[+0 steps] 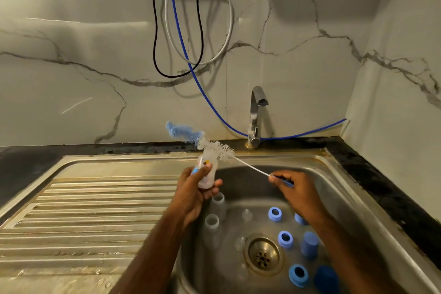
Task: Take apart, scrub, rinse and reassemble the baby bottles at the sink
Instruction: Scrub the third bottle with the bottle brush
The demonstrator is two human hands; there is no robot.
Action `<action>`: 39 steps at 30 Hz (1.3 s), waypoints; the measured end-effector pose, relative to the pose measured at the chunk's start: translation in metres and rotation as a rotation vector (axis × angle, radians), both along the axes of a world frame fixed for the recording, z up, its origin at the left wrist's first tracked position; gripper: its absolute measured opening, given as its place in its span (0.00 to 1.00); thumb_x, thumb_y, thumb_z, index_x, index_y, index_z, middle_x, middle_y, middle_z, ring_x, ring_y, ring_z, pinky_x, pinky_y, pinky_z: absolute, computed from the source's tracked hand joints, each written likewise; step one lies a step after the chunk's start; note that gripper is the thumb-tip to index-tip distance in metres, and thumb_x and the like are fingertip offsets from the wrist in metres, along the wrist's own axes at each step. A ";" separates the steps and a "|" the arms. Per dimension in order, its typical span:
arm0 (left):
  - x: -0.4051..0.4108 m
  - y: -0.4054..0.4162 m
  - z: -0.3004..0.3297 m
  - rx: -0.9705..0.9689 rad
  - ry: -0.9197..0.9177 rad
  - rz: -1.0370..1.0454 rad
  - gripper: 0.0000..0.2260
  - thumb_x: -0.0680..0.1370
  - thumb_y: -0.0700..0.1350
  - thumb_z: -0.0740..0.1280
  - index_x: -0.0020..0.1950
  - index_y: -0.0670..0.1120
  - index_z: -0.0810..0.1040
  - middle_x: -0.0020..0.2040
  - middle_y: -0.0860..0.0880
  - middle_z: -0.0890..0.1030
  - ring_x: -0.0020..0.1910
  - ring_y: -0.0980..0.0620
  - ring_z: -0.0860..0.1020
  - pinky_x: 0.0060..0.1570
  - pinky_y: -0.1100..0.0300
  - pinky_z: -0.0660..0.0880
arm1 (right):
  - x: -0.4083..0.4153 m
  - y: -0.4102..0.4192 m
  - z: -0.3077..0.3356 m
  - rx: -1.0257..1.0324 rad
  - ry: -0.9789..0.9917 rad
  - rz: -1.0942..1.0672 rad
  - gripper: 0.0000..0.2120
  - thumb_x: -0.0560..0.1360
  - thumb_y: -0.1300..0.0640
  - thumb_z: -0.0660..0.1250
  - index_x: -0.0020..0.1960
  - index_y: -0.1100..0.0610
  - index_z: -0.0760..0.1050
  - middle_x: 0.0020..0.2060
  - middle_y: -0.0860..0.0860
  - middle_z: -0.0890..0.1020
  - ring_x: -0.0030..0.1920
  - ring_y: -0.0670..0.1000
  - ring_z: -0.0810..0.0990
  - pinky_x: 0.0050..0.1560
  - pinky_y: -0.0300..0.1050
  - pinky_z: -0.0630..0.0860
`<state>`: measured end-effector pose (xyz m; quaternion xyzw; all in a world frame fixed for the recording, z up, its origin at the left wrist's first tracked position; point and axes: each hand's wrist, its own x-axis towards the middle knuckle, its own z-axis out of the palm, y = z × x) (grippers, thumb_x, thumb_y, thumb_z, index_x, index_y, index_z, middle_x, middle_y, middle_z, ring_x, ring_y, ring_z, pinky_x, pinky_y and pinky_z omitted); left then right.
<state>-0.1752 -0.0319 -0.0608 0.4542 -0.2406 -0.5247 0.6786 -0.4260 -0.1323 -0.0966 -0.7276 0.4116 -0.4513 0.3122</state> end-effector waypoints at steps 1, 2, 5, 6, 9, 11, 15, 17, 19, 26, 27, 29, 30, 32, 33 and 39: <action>-0.002 0.001 -0.001 0.016 0.007 -0.046 0.27 0.73 0.54 0.72 0.67 0.42 0.72 0.55 0.36 0.81 0.43 0.43 0.83 0.38 0.54 0.82 | 0.002 0.001 -0.001 -0.010 0.002 -0.008 0.04 0.76 0.55 0.73 0.48 0.46 0.83 0.41 0.42 0.86 0.46 0.40 0.84 0.49 0.32 0.76; -0.003 0.002 -0.002 0.033 0.024 -0.081 0.28 0.74 0.58 0.70 0.66 0.41 0.73 0.51 0.36 0.82 0.43 0.42 0.82 0.40 0.51 0.81 | 0.004 0.002 -0.002 -0.024 0.011 -0.010 0.04 0.76 0.54 0.73 0.50 0.48 0.84 0.41 0.42 0.86 0.46 0.40 0.84 0.49 0.33 0.76; 0.001 0.005 0.002 0.031 0.171 -0.151 0.27 0.78 0.61 0.64 0.61 0.37 0.76 0.41 0.40 0.80 0.36 0.46 0.79 0.37 0.55 0.78 | -0.001 0.000 0.001 0.000 -0.002 0.006 0.05 0.76 0.56 0.73 0.49 0.47 0.84 0.41 0.41 0.86 0.46 0.40 0.84 0.50 0.33 0.77; 0.006 0.005 0.003 0.012 0.230 -0.173 0.27 0.78 0.60 0.62 0.59 0.36 0.77 0.40 0.41 0.79 0.35 0.48 0.78 0.34 0.57 0.78 | -0.006 -0.002 0.002 0.010 -0.015 0.014 0.07 0.75 0.58 0.73 0.47 0.45 0.83 0.41 0.40 0.86 0.46 0.39 0.84 0.49 0.32 0.76; 0.013 0.006 0.003 0.001 0.268 -0.261 0.28 0.76 0.60 0.62 0.57 0.35 0.79 0.39 0.41 0.78 0.33 0.48 0.76 0.32 0.58 0.78 | -0.013 -0.003 0.004 0.015 -0.018 0.031 0.10 0.76 0.61 0.73 0.45 0.45 0.83 0.41 0.40 0.86 0.44 0.38 0.83 0.48 0.30 0.75; 0.008 0.005 0.001 0.017 0.237 -0.325 0.28 0.75 0.60 0.62 0.56 0.35 0.80 0.39 0.41 0.78 0.33 0.48 0.76 0.33 0.57 0.77 | -0.004 0.001 0.003 0.016 0.002 0.035 0.05 0.77 0.57 0.72 0.48 0.48 0.84 0.41 0.43 0.86 0.45 0.40 0.83 0.49 0.30 0.76; -0.003 0.002 0.000 -0.046 0.221 -0.319 0.24 0.78 0.53 0.63 0.69 0.39 0.73 0.53 0.35 0.81 0.44 0.43 0.80 0.41 0.52 0.79 | 0.007 0.004 0.004 -0.009 0.051 0.048 0.05 0.78 0.53 0.70 0.52 0.49 0.84 0.42 0.44 0.86 0.45 0.41 0.83 0.48 0.33 0.77; 0.000 0.000 -0.001 -0.072 0.253 -0.202 0.23 0.78 0.49 0.65 0.71 0.42 0.73 0.60 0.35 0.81 0.51 0.40 0.81 0.47 0.49 0.80 | 0.000 0.002 0.002 0.040 0.116 0.121 0.06 0.78 0.53 0.71 0.52 0.46 0.84 0.42 0.45 0.87 0.44 0.44 0.84 0.49 0.40 0.80; 0.005 -0.001 0.001 -0.098 0.336 -0.130 0.23 0.77 0.49 0.65 0.70 0.42 0.74 0.60 0.36 0.82 0.53 0.41 0.82 0.49 0.49 0.82 | -0.009 -0.001 0.001 0.096 0.150 0.138 0.07 0.77 0.53 0.71 0.52 0.42 0.84 0.43 0.44 0.87 0.46 0.46 0.85 0.50 0.45 0.82; -0.009 0.000 -0.002 0.013 0.179 -0.146 0.27 0.75 0.55 0.64 0.70 0.41 0.73 0.54 0.37 0.82 0.44 0.44 0.82 0.35 0.53 0.80 | -0.002 0.003 0.007 0.106 0.074 0.156 0.09 0.77 0.59 0.71 0.53 0.46 0.84 0.45 0.43 0.86 0.48 0.42 0.83 0.50 0.34 0.77; -0.010 0.000 -0.004 0.012 0.185 -0.139 0.26 0.77 0.54 0.64 0.71 0.42 0.72 0.56 0.37 0.81 0.46 0.43 0.82 0.34 0.53 0.80 | 0.000 0.004 0.006 0.086 0.111 0.161 0.09 0.78 0.58 0.71 0.54 0.45 0.84 0.45 0.43 0.85 0.49 0.42 0.83 0.51 0.36 0.77; -0.011 0.001 -0.006 -0.006 0.212 -0.147 0.23 0.79 0.52 0.62 0.71 0.42 0.72 0.56 0.36 0.80 0.45 0.43 0.82 0.34 0.53 0.80 | 0.004 0.004 0.003 0.062 0.169 0.157 0.10 0.79 0.56 0.69 0.54 0.41 0.83 0.46 0.43 0.84 0.49 0.40 0.81 0.53 0.36 0.76; -0.011 0.001 -0.006 -0.012 0.225 -0.156 0.22 0.80 0.51 0.62 0.71 0.42 0.72 0.56 0.36 0.80 0.44 0.43 0.83 0.34 0.53 0.80 | 0.006 0.004 0.003 0.059 0.182 0.153 0.10 0.80 0.56 0.68 0.53 0.40 0.82 0.48 0.43 0.83 0.50 0.39 0.80 0.54 0.35 0.75; -0.008 -0.002 -0.010 0.001 0.222 -0.157 0.23 0.79 0.50 0.62 0.71 0.42 0.72 0.58 0.36 0.81 0.44 0.43 0.83 0.35 0.52 0.80 | 0.009 0.005 0.001 0.048 0.180 0.135 0.09 0.81 0.54 0.65 0.54 0.43 0.82 0.50 0.43 0.83 0.51 0.39 0.80 0.55 0.39 0.76; -0.007 -0.003 -0.011 0.011 0.203 -0.156 0.24 0.78 0.51 0.63 0.71 0.41 0.72 0.57 0.36 0.81 0.45 0.43 0.82 0.36 0.52 0.79 | 0.010 0.005 0.001 0.039 0.167 0.105 0.08 0.81 0.53 0.64 0.55 0.45 0.82 0.50 0.43 0.83 0.51 0.41 0.80 0.56 0.42 0.77; 0.001 -0.009 -0.014 0.013 0.146 -0.142 0.26 0.72 0.56 0.64 0.63 0.39 0.76 0.50 0.38 0.81 0.44 0.44 0.79 0.42 0.52 0.77 | 0.000 0.000 0.000 0.047 0.243 0.128 0.08 0.81 0.52 0.65 0.56 0.45 0.82 0.51 0.41 0.84 0.53 0.41 0.80 0.59 0.49 0.78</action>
